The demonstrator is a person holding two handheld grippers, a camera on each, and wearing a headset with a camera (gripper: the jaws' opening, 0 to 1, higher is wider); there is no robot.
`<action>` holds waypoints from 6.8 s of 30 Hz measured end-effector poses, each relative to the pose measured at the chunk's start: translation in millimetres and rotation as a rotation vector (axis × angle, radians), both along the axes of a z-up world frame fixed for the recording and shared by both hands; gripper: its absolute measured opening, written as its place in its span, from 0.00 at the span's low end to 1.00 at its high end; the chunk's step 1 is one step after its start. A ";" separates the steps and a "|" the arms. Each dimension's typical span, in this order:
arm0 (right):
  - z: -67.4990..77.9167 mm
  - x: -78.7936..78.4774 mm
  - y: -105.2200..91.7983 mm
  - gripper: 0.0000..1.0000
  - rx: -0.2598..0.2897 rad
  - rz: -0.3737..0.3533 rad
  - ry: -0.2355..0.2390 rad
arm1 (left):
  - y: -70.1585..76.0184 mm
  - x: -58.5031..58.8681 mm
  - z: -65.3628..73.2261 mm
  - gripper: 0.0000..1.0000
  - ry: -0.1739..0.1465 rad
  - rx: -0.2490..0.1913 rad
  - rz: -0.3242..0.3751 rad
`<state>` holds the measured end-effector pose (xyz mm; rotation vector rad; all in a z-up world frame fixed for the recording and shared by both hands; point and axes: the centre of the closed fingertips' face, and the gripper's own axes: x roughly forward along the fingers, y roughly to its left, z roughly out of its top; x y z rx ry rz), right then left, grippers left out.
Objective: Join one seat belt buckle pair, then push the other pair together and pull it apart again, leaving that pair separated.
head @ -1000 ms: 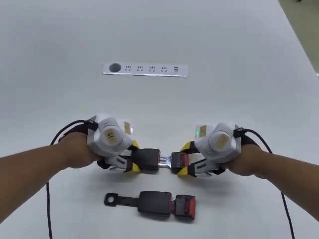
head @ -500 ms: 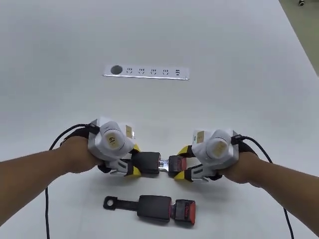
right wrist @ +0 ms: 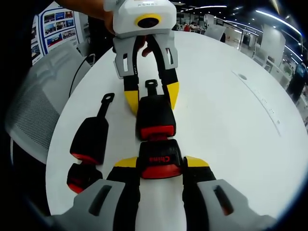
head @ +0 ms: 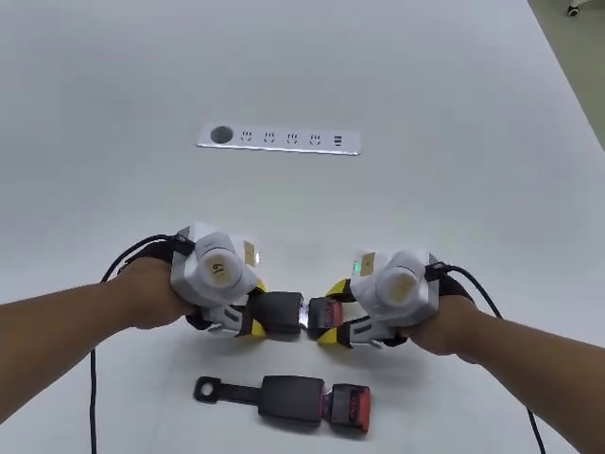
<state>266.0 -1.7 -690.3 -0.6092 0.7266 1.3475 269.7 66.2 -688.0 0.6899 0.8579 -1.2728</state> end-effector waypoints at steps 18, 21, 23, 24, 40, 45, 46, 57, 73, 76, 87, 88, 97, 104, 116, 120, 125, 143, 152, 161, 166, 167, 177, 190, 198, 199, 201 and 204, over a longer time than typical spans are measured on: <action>-0.1 0.7 5.3 0.31 -0.010 0.013 -0.002 | 1.6 0.8 -2.9 0.32 0.000 -0.004 -0.024; -0.8 1.0 5.4 0.31 -0.016 0.014 -0.002 | 1.7 0.8 -3.6 0.32 0.002 -0.003 -0.021; -1.3 1.5 5.6 0.31 -0.020 0.016 -0.003 | 2.0 1.1 -4.6 0.32 0.002 -0.001 -0.021; -1.7 1.9 5.8 0.31 -0.021 0.015 -0.003 | 1.9 1.0 -4.5 0.32 0.002 0.000 -0.021; -1.7 2.6 5.3 0.31 -0.031 0.015 -0.006 | 0.2 0.7 -2.3 0.32 -0.004 -0.011 -0.042; -0.3 1.8 5.0 0.32 -0.030 0.017 -0.004 | 0.2 0.1 -1.7 0.32 -0.006 -0.016 -0.070; -0.2 1.7 4.9 0.32 -0.031 0.018 -0.004 | 0.3 0.3 -2.1 0.32 -0.005 -0.012 -0.079; 0.1 1.1 4.5 0.32 -0.026 0.022 -0.004 | -0.4 0.2 -1.1 0.33 -0.006 0.007 -0.135; -0.6 0.2 0.7 0.32 -0.018 0.013 -0.003 | 3.1 1.1 -3.0 0.33 -0.005 0.007 -0.147; -0.1 -0.5 -4.7 0.32 -0.020 0.012 -0.002 | 3.2 0.2 -2.5 0.33 -0.004 0.007 -0.151; 0.5 -0.1 -13.9 0.32 -0.016 0.031 -0.001 | 2.4 -0.6 -1.6 0.33 0.001 0.014 -0.144; 1.0 -0.6 -16.7 0.32 -0.016 0.031 -0.001 | 2.3 -0.7 -1.7 0.33 0.002 0.013 -0.143; -3.4 1.1 -38.5 0.32 -0.019 0.023 -0.003 | 1.0 -1.7 0.0 0.33 0.004 0.012 -0.139; -4.5 -2.0 -54.2 0.33 -0.024 0.017 -0.002 | 2.6 -0.5 -1.7 0.33 0.005 0.013 -0.140; -7.4 -1.0 -75.6 0.33 -0.022 0.005 -0.005 | 2.3 -0.7 -1.3 0.33 0.006 0.009 -0.139; -5.9 -4.1 -82.3 0.33 -0.022 0.002 -0.004 | 3.0 -0.1 -2.1 0.33 0.006 0.007 -0.139; -1.5 -4.1 -92.1 0.33 -0.022 -0.002 0.000 | 3.6 0.2 -2.6 0.33 0.006 0.005 -0.141; 1.3 -4.5 -108.5 0.33 -0.020 -0.025 0.002 | 2.9 0.6 -1.8 0.33 0.008 0.002 -0.140; -2.6 -3.0 -113.7 0.34 -0.030 -0.033 0.002 | 2.7 0.3 -1.9 0.33 0.009 0.003 -0.138; -2.8 -4.7 -112.7 0.34 -0.063 -0.004 -0.013 | 1.9 0.1 -1.4 0.34 0.003 0.010 -0.143; -0.7 -2.4 -110.7 0.50 -0.040 -0.049 -0.008 | -0.2 -3.7 -0.9 0.43 0.017 0.009 -0.127; 1.4 -0.9 -109.6 0.56 -0.029 -0.062 -0.006 | -0.8 -5.2 -1.0 0.51 0.022 0.006 -0.123; 12.5 7.3 -112.8 0.63 0.009 -0.187 -0.022 | -4.3 -2.7 12.1 0.79 0.031 -0.042 -0.005; 41.0 27.0 -116.5 0.73 0.169 -0.573 -0.079 | 9.9 8.1 43.5 0.94 0.027 -0.188 0.324; 57.0 20.2 -114.1 0.83 0.225 -0.682 -0.142 | 24.1 7.8 65.8 0.96 -0.004 -0.300 0.512; 60.7 19.2 -113.4 0.84 0.238 -0.697 -0.148 | 25.9 5.2 69.8 0.96 -0.013 -0.306 0.534; 66.9 16.5 -112.0 0.86 0.253 -0.727 -0.158 | 29.5 1.9 73.4 0.99 -0.021 -0.320 0.560; 69.9 12.9 -110.2 0.90 0.260 -0.756 -0.164 | 35.1 -3.7 78.5 1.00 -0.037 -0.332 0.596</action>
